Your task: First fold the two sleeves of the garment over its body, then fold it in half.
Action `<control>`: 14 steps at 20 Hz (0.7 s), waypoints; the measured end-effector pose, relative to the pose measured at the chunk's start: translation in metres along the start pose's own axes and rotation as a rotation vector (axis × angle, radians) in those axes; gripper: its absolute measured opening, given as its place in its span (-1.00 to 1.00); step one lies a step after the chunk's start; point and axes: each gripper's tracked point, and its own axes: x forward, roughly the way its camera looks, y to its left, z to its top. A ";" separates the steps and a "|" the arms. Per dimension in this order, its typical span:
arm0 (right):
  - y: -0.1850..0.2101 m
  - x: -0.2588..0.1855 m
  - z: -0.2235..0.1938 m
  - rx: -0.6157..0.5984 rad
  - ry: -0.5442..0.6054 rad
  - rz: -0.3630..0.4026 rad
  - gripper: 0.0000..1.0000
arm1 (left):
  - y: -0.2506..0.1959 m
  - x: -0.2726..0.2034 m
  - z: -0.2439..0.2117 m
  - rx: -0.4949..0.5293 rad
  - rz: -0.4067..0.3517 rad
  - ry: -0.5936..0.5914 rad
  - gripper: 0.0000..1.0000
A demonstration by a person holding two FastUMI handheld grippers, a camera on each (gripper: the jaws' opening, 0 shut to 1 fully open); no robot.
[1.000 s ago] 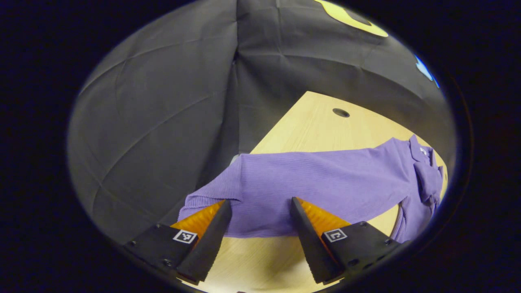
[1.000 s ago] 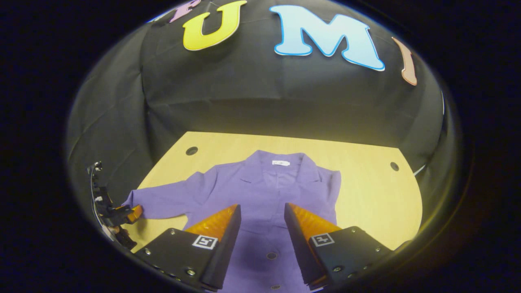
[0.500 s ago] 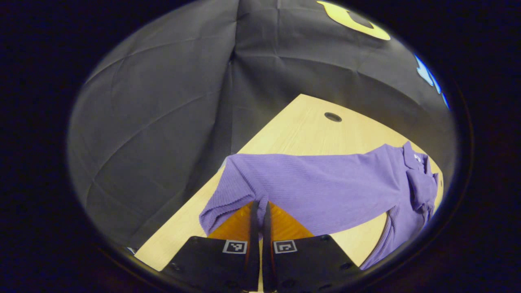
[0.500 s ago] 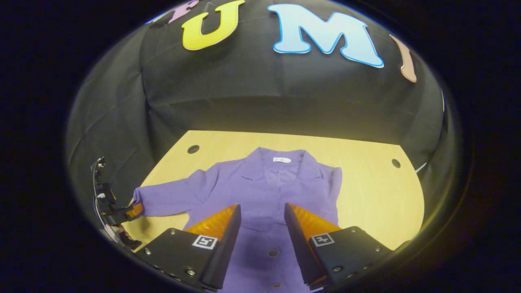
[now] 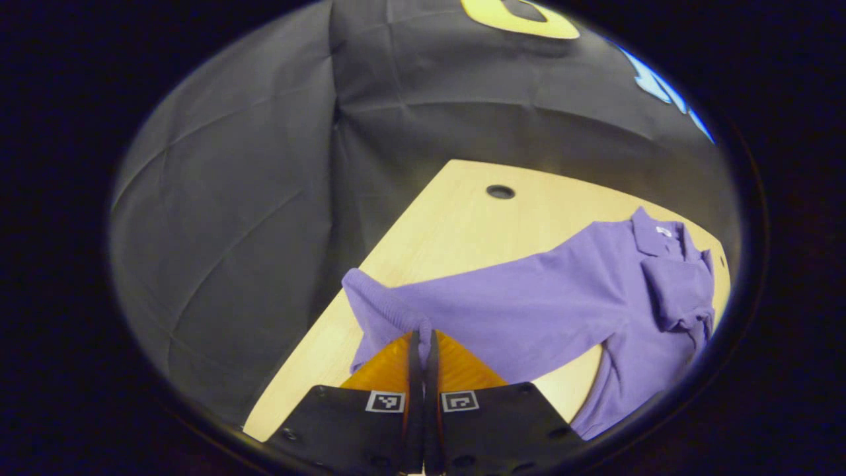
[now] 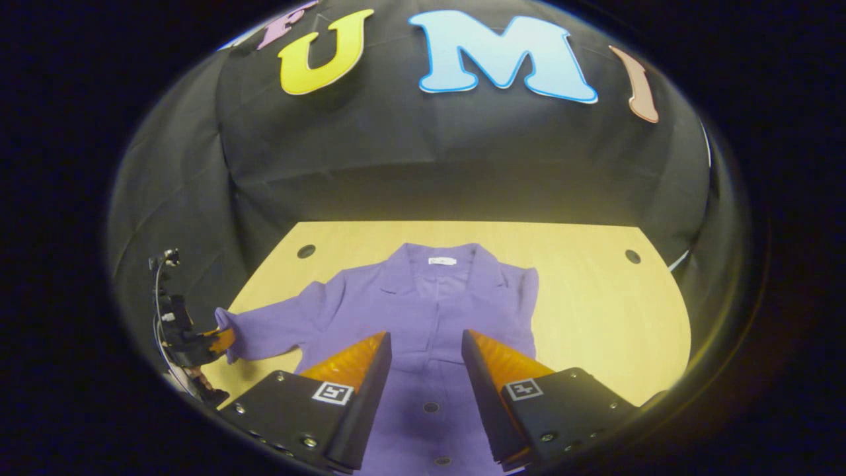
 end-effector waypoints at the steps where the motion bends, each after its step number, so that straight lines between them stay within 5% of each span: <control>1: -0.005 -0.003 -0.002 0.010 -0.001 -0.004 0.37 | -0.014 -0.004 0.010 0.024 -0.023 -0.023 -0.88; 14: -0.123 -0.055 -0.036 0.172 -0.017 -0.140 0.37 | -0.277 -0.072 0.073 0.208 -0.347 -0.169 -0.88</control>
